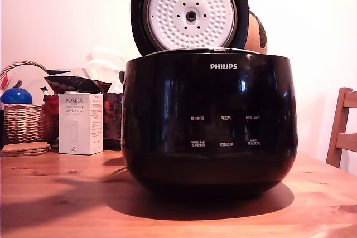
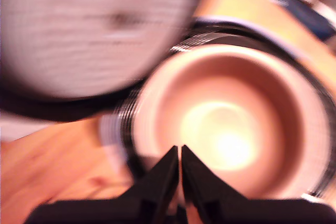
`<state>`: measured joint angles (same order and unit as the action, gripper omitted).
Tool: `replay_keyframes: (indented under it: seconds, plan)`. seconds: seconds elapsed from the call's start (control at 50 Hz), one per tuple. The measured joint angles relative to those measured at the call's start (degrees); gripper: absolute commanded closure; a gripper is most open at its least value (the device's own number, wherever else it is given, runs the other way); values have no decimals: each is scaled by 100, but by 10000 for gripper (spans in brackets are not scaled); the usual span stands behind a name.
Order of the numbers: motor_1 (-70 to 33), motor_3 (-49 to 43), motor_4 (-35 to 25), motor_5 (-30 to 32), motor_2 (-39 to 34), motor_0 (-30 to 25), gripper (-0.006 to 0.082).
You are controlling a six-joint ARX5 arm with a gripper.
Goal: Place the pot you are holding inside the rice cooker
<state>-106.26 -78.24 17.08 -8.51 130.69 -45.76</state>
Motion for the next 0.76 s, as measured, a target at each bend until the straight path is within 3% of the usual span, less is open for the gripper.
replay_keyframes:
  seconds: [0.52,0.76]
  plan:
    - [789,0,55,273,2,2002,790]
    - [787,0,-7,273,2,2267,790]
